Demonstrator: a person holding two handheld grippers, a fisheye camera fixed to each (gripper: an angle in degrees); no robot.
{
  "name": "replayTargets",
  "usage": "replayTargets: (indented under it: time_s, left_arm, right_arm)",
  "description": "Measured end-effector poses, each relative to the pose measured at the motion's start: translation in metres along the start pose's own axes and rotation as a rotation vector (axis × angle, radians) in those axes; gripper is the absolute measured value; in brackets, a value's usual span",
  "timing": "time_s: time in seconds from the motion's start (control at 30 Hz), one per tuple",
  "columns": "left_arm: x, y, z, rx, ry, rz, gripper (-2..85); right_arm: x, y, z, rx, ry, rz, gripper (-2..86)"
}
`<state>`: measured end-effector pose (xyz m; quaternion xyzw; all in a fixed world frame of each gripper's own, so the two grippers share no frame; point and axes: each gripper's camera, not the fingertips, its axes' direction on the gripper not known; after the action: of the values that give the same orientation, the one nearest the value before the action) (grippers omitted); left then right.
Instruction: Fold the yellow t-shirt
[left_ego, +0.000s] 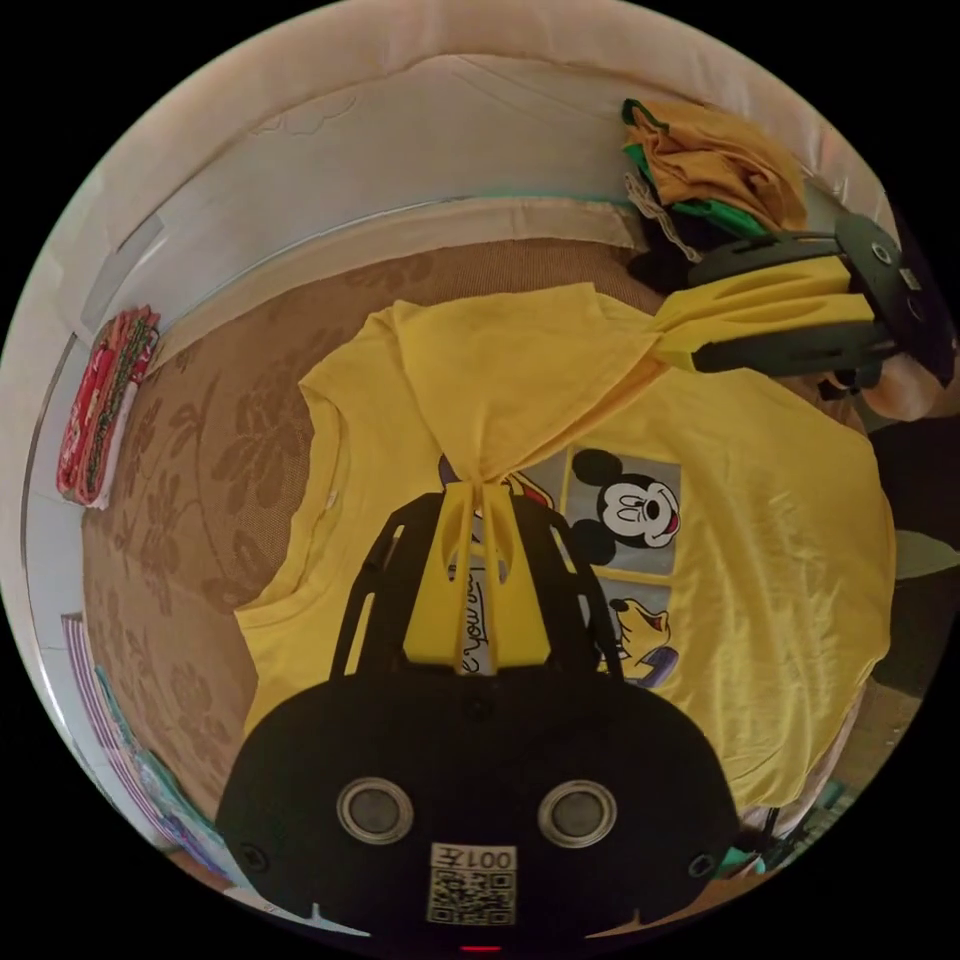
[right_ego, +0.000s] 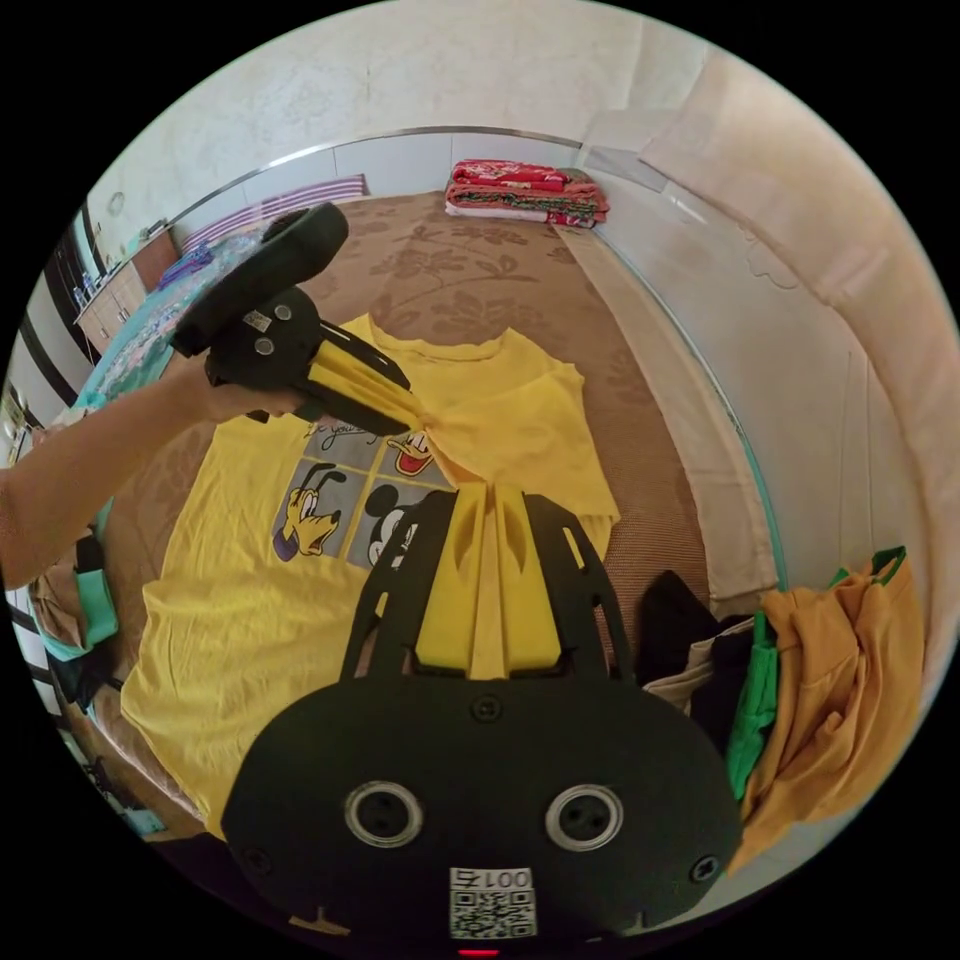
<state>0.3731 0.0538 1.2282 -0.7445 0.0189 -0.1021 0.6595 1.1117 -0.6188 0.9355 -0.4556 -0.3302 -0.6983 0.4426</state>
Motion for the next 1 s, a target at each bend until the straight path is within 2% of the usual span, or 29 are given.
replayTargets:
  time_s: [0.37, 0.63, 0.83, 1.0]
  left_arm:
    - [-0.054, 0.058, 0.021, 0.104, 0.164, -0.130, -0.9]
    - [-0.108, 0.111, 0.047, 0.245, 0.394, -0.234, -1.0]
    - [-0.134, 0.150, 0.080, 0.225, 0.484, -0.277, 0.0]
    - [-0.148, 0.180, 0.100, 0.181, 0.480, -0.315, 1.0]
  right_arm:
    - [-0.035, -0.007, -0.015, -0.024, 0.053, -0.061, 1.3]
    - [-0.072, -0.018, -0.025, 0.039, 0.166, -0.207, 1.8]
    - [-0.099, -0.038, -0.019, -0.041, 0.145, -0.311, 3.6]
    - [-0.113, -0.062, -0.021, -0.110, 0.095, -0.366, 5.4]
